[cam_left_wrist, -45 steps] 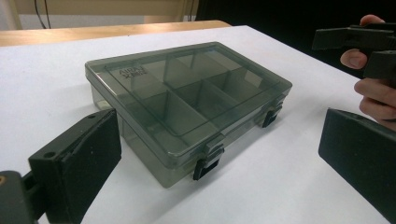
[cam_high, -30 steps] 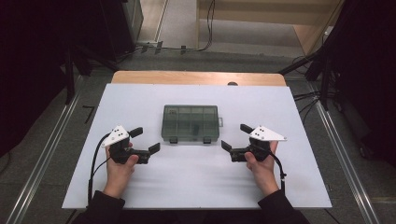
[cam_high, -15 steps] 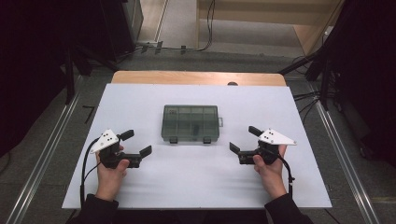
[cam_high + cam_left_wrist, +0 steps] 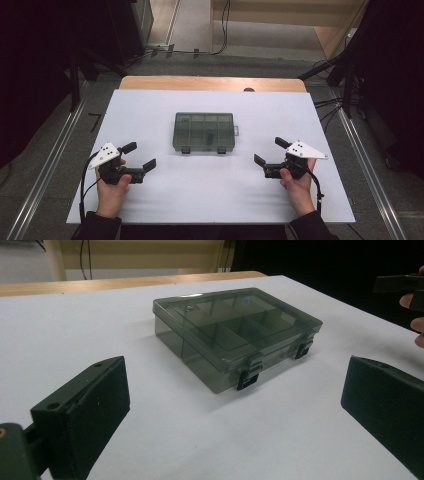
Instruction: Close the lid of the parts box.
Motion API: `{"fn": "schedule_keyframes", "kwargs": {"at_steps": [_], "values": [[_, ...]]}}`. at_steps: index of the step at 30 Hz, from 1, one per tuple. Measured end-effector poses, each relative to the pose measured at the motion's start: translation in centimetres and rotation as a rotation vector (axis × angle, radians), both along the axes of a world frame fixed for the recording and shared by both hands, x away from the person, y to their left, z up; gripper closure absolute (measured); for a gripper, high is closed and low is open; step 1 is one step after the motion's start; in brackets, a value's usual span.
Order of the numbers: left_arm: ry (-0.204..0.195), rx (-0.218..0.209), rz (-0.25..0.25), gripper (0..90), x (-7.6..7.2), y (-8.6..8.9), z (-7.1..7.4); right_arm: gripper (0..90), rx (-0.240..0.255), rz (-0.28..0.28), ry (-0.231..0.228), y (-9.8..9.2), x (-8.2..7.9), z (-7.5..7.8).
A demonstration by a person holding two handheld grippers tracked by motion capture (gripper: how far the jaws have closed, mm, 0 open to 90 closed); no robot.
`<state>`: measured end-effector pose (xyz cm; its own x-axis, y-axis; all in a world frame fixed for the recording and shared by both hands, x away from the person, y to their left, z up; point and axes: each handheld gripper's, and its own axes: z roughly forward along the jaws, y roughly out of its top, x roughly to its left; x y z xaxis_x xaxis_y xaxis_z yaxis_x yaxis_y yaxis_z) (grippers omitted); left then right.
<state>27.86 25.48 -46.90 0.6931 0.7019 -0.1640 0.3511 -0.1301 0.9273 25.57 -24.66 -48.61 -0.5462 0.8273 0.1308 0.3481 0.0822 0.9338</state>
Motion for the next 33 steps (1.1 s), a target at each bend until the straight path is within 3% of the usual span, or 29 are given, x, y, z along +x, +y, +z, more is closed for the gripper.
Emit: {"fn": "schedule_keyframes", "kwargs": {"at_steps": [33], "values": [[-0.005,0.004,0.063,0.0,-1.6,3.6,-0.3,0.0,-0.009,-0.079,0.001,-4.4,-2.1,-0.5]]}}
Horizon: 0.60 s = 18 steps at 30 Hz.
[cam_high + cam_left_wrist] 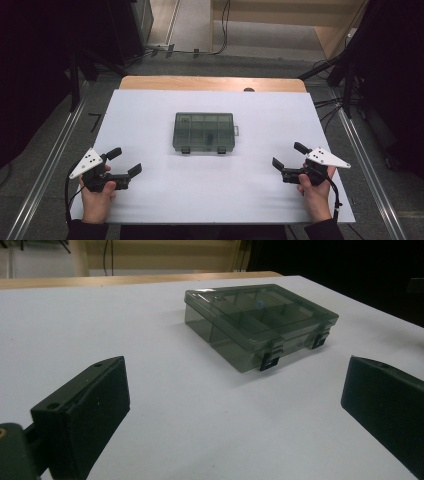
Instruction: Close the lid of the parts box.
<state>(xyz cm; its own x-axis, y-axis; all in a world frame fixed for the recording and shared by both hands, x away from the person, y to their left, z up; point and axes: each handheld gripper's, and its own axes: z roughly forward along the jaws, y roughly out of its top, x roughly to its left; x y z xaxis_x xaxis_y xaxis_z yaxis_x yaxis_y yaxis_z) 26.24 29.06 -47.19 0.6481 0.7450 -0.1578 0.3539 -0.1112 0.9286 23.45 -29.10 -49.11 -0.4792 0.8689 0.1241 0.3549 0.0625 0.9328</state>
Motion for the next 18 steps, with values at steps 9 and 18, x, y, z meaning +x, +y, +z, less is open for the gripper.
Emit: {"fn": "schedule_keyframes", "kwargs": {"at_steps": [9,18], "values": [[-0.002,0.004,0.017,0.0,-0.3,0.9,-0.2,0.0,-0.011,-0.029,0.006,-1.3,-0.6,-0.5],[-0.003,0.008,0.035,0.0,-0.6,1.9,-0.5,0.0,-0.02,-0.07,0.019,-3.1,-1.2,-1.2]]}}
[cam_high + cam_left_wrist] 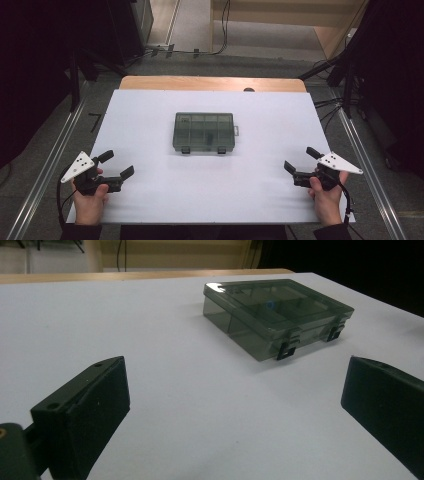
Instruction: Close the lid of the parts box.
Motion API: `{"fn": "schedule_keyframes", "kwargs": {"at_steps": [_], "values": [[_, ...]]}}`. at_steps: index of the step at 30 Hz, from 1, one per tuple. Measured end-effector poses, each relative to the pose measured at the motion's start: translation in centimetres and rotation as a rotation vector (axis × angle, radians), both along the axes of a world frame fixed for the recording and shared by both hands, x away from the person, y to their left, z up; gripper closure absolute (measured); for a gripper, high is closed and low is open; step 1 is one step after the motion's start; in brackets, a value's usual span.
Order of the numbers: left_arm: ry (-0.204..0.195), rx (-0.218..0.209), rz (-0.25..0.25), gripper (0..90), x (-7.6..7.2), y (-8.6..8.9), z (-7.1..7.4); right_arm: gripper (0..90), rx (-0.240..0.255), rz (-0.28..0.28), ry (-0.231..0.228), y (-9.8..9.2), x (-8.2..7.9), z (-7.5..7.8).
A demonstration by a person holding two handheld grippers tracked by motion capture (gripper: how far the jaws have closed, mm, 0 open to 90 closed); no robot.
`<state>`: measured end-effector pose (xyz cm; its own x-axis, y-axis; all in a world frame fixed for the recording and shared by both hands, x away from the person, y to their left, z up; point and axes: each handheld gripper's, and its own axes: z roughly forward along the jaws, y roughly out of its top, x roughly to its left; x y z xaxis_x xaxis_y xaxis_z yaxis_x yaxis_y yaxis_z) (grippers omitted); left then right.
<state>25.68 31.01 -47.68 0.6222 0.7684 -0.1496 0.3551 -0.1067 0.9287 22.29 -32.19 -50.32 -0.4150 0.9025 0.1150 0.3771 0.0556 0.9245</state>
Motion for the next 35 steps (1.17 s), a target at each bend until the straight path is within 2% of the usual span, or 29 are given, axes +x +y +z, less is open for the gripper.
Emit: {"fn": "schedule_keyframes", "kwargs": {"at_steps": [15,19,35], "values": [[0.0,-0.002,0.026,0.0,-0.1,1.4,-0.4,0.0,0.011,-0.074,0.007,-3.3,-1.4,-0.5],[0.0,0.019,0.025,0.0,0.0,1.4,-0.7,0.0,0.011,-0.089,0.004,-3.9,-1.7,-0.7],[0.002,0.008,0.021,0.0,0.0,1.4,-0.8,0.0,0.026,-0.088,0.006,-4.2,-1.7,-1.0]]}}
